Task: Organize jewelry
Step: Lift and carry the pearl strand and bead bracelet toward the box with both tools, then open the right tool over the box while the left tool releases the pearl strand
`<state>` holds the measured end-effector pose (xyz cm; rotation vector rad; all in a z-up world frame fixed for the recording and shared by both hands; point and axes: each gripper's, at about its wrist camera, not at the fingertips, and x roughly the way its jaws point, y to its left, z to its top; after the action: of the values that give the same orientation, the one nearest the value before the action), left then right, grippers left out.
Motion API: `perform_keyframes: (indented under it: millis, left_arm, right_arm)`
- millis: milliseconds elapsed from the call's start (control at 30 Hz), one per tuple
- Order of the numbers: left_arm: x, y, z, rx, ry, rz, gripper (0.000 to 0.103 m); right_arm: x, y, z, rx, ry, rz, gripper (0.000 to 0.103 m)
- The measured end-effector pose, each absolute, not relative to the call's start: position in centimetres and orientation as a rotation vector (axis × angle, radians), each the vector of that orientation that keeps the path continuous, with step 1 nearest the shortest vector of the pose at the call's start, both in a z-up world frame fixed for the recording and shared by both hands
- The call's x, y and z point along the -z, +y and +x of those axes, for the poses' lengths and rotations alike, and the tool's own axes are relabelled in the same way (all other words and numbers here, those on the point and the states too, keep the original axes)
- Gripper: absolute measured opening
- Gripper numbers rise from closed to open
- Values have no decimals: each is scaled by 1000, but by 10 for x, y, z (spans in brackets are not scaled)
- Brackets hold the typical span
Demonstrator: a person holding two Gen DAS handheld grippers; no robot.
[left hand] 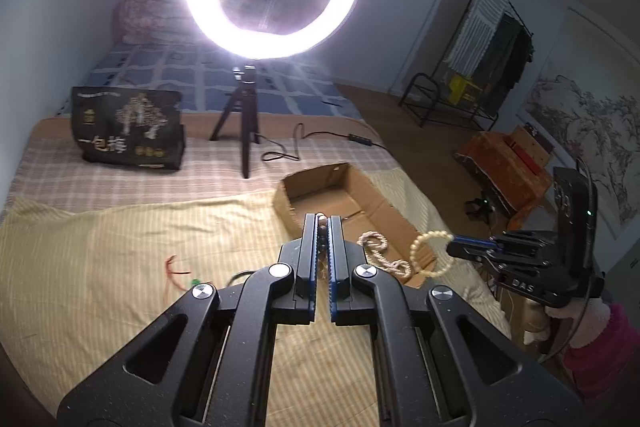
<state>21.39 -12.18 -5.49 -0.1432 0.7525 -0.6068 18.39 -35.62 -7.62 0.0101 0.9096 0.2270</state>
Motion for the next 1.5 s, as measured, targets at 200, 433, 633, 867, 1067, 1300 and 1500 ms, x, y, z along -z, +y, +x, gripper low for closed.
perform_keyframes:
  millis: [200,433,633,867,1067,1300,1500]
  left_arm:
    - [53,-154,222,651,754,-130,1]
    - [45,-186,230,693,739,-115,1]
    - [52,-216,238,724,755,-98,1]
    - [71,-234,245,739,790,-91,1]
    - [96,-245,251,739,839,-72,1]
    - [127,-253,255,736,903,-56,2]
    - [141,-259,256,741,932,-31,2]
  right_arm:
    - [77,-375,201,-203,898,19,5]
    - [82,-396,222,-180,894,39,5]
    - [91,-407,242,-167,906,50,5]
    - [107,-417,262,-161,929,71,5]
    - [121,-420,276,-160,946,83,5]
    - [136,-418,293,-159,966,83,5]
    - [145,-415,301,-183,974,97,8]
